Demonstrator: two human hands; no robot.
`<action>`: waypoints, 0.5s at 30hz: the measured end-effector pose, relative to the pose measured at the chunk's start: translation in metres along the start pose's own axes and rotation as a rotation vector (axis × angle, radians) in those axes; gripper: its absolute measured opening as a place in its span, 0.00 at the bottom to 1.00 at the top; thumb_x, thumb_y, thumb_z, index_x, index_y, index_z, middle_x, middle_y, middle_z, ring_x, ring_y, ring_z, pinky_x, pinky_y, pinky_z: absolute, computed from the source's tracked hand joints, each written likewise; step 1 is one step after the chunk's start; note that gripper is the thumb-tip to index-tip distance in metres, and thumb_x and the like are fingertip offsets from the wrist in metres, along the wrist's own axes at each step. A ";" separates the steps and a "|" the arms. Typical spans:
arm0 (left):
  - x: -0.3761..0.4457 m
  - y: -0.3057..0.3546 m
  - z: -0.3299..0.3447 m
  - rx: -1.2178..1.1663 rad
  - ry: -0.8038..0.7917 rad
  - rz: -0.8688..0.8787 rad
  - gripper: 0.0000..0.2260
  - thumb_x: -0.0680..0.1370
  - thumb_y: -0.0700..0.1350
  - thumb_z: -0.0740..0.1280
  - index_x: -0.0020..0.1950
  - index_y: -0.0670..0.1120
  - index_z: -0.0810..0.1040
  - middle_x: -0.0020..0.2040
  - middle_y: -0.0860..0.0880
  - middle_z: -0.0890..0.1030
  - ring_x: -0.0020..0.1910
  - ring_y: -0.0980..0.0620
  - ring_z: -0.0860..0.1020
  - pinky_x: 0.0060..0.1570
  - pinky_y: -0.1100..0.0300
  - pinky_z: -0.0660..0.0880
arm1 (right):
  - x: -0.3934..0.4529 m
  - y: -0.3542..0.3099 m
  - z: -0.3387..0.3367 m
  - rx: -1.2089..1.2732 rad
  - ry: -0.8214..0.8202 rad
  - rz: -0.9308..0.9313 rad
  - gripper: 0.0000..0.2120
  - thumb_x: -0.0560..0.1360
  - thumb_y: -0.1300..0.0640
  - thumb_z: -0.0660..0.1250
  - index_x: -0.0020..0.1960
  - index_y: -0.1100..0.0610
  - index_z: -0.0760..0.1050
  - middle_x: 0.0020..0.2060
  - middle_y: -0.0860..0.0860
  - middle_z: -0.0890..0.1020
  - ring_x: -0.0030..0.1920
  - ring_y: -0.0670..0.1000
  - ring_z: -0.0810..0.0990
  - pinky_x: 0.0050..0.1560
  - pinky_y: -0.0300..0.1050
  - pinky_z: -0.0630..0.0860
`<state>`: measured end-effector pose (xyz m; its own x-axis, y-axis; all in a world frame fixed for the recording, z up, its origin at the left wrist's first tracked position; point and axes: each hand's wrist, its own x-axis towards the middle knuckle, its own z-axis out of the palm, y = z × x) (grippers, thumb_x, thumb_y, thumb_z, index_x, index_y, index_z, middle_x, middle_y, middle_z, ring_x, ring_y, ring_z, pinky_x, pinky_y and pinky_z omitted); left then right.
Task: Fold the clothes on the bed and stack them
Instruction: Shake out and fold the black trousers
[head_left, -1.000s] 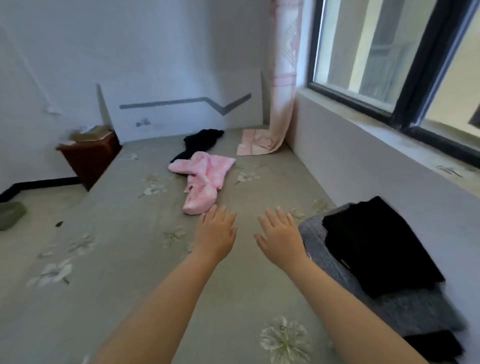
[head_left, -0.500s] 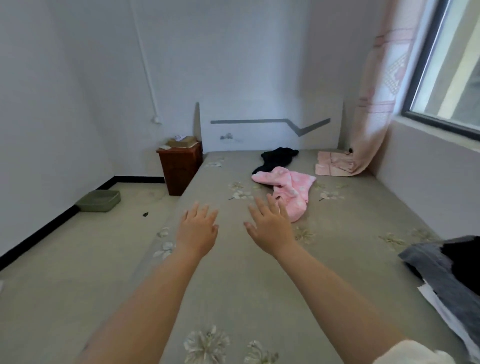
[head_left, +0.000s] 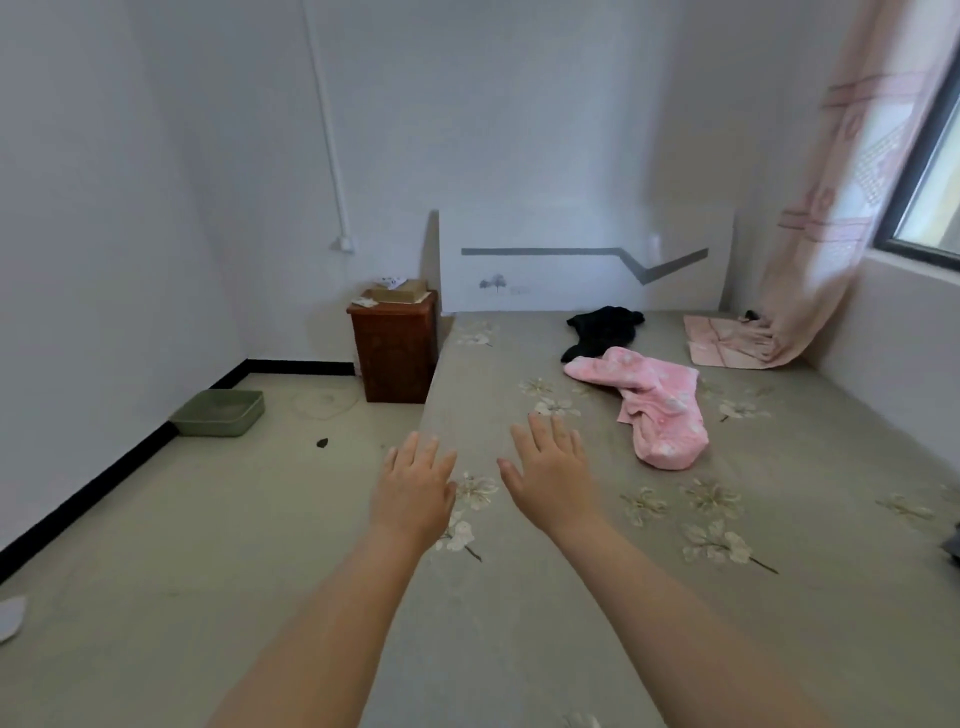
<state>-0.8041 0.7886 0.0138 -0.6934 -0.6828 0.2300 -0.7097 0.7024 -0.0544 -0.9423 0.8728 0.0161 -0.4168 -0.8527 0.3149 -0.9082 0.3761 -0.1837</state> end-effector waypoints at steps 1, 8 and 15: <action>0.006 -0.017 0.001 0.006 -0.007 0.000 0.21 0.81 0.51 0.50 0.74 0.50 0.55 0.76 0.48 0.54 0.75 0.48 0.49 0.71 0.53 0.48 | 0.011 -0.014 0.006 0.002 0.007 -0.006 0.26 0.79 0.46 0.51 0.74 0.55 0.55 0.75 0.55 0.55 0.75 0.56 0.49 0.72 0.51 0.47; 0.057 -0.145 0.007 0.045 0.017 -0.012 0.21 0.80 0.51 0.53 0.72 0.49 0.60 0.75 0.48 0.58 0.74 0.47 0.51 0.70 0.53 0.51 | 0.099 -0.114 0.054 0.061 -0.001 -0.042 0.25 0.80 0.48 0.52 0.74 0.56 0.55 0.74 0.56 0.56 0.74 0.57 0.50 0.72 0.53 0.48; 0.110 -0.251 0.021 0.056 -0.002 0.025 0.22 0.80 0.51 0.53 0.73 0.49 0.58 0.75 0.47 0.58 0.74 0.46 0.51 0.71 0.52 0.50 | 0.179 -0.175 0.076 -0.004 -0.008 -0.128 0.25 0.80 0.49 0.53 0.74 0.55 0.56 0.75 0.55 0.54 0.75 0.56 0.49 0.72 0.53 0.47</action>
<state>-0.7049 0.5328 0.0322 -0.7110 -0.6658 0.2263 -0.6982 0.7067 -0.1145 -0.8551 0.6264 0.0341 -0.2973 -0.8967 0.3279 -0.9540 0.2656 -0.1388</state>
